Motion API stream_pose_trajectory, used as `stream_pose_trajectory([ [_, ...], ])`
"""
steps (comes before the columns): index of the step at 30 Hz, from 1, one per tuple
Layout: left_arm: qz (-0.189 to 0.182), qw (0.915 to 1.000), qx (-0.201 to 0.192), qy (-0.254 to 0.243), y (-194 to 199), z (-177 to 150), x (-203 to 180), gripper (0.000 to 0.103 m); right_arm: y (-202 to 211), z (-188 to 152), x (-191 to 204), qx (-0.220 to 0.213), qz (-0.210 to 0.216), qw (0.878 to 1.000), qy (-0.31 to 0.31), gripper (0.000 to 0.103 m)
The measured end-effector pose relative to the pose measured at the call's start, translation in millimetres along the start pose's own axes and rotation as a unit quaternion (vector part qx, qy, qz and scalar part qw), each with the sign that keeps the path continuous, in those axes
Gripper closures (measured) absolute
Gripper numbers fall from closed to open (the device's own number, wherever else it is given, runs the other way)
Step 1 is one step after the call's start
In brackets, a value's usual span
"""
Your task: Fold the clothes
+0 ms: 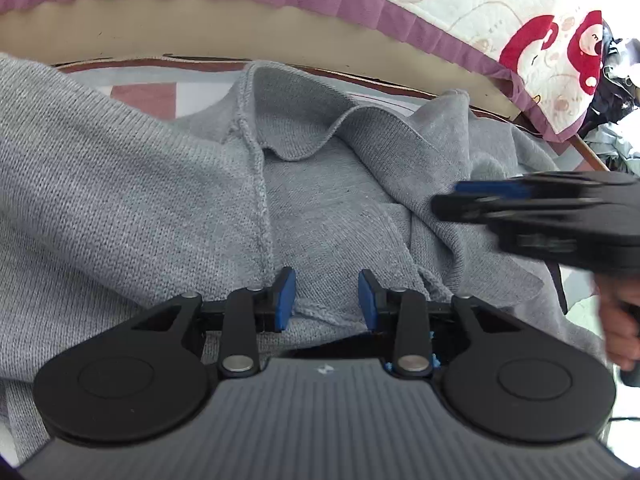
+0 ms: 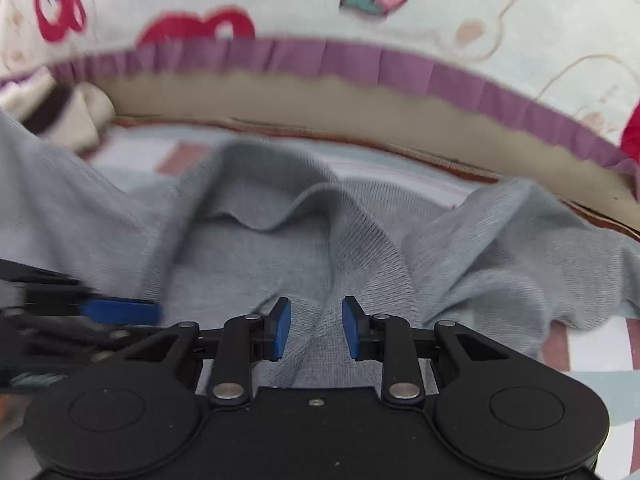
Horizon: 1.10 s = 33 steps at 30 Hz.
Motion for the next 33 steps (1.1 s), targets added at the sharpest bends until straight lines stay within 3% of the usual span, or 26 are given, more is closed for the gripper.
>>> stream_pose_trajectory([
  [3,0.003,1.0,-0.001,-0.009,0.4,-1.3,-0.9,0.07,-18.5,0.5,-5.4,0.014,-0.058,0.998,0.027,0.057],
  [7,0.005,0.9999,0.0,-0.015,-0.3,-0.6,-2.2,0.07,-33.4,-8.5,-2.0,0.038,-0.093,0.989,0.113,0.054],
  [9,0.009,0.9997,0.001,-0.024,0.8,0.2,-4.1,0.07,-31.2,-10.2,2.4,0.042,-0.076,0.984,0.157,0.064],
  [10,0.012,0.9995,0.002,-0.03,1.5,0.5,-5.1,0.07,-27.9,-9.1,1.7,0.04,-0.067,0.983,0.168,0.091],
  [11,0.019,0.9988,-0.001,-0.046,3.3,0.5,-8.3,0.07,-20.1,-4.0,-4.0,0.026,-0.07,0.985,0.157,0.096],
  [13,0.033,0.9963,-0.011,-0.079,7.6,-0.3,-15.9,0.07,-2.6,6.0,-16.7,-0.005,-0.075,0.989,0.128,0.097],
  [16,0.023,0.9962,-0.029,-0.079,12.9,2.1,-19.4,0.07,38.5,17.8,-45.4,-0.067,-0.052,0.996,0.011,0.098],
  [19,0.002,0.9964,-0.048,-0.07,20.1,7.9,-21.9,0.067,49.9,3.4,-73.8,-0.067,-0.002,0.993,-0.101,0.098],
  [23,-0.043,0.9969,-0.055,-0.037,21.2,13.4,-29.1,0.062,38.6,-23.6,-99.8,-0.051,0.021,0.981,-0.185,0.098],
  [28,-0.011,0.9989,-0.038,-0.023,-3.9,18.5,-46.9,0.06,32.9,-31.6,-91.4,-0.054,0.025,0.985,-0.163,0.098],
  [31,0.031,0.9992,-0.012,-0.024,-22.7,13.7,-48.6,0.054,32.9,-30.2,-85.9,-0.056,0.021,0.989,-0.135,0.097],
  [33,0.043,0.9987,-0.017,-0.02,-25.8,7.5,-44.5,0.054,32.7,-31.5,-85.3,-0.055,0.016,0.991,-0.123,0.097],
])
Point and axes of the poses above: each gripper's, at about its wrist camera, not at the fingertips, and y roughly against the way its jaws point, x to its left, z to its top, the point moved 5 cm from there along -y, roughly the way its jaws point, and after that the axes turned 8 degrees about z, right-handed, at the moved point
